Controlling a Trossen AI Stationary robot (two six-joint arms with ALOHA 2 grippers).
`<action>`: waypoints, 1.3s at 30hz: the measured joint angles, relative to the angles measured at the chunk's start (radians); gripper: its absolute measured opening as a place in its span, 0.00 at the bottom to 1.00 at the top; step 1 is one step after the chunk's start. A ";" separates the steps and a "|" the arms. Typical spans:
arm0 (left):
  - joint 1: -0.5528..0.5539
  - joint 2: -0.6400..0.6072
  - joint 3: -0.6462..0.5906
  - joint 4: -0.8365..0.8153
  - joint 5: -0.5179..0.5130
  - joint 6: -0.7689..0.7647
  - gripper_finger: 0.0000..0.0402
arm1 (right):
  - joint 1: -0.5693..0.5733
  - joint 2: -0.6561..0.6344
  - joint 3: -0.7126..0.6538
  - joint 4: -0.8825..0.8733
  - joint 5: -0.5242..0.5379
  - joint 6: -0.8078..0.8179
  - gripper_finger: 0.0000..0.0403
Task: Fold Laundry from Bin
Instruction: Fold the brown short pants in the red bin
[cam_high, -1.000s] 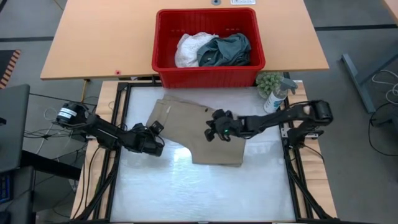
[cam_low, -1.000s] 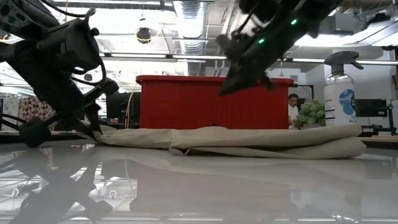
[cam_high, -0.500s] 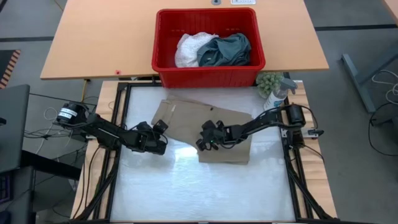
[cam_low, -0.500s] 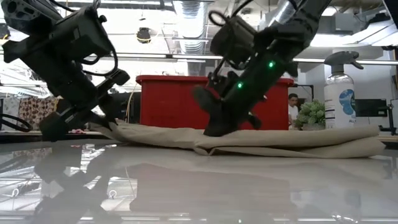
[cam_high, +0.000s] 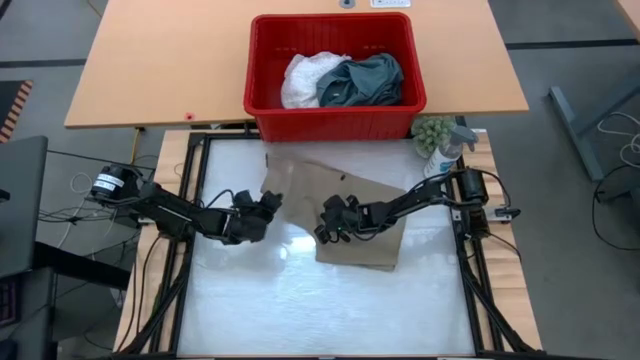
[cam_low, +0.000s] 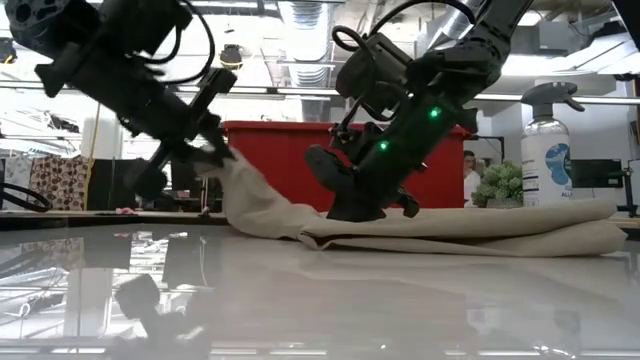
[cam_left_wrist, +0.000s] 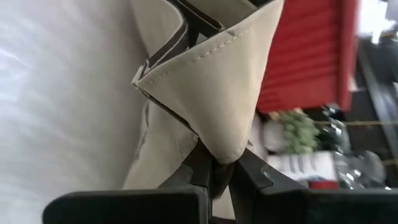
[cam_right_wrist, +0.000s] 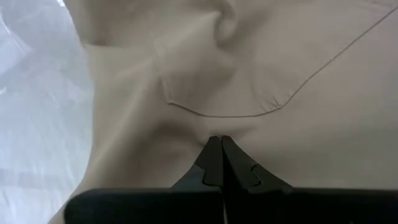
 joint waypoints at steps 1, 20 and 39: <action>0.000 0.000 0.000 0.040 0.006 0.038 0.03 | 0.000 0.000 0.000 -0.002 0.000 -0.003 0.04; 0.016 -0.001 0.001 0.562 0.319 0.517 0.03 | -0.053 0.004 -0.002 0.033 -0.081 -0.129 0.04; 0.018 -0.003 0.001 0.587 0.314 0.575 0.03 | -0.112 0.154 0.272 -0.020 -0.204 -0.249 0.04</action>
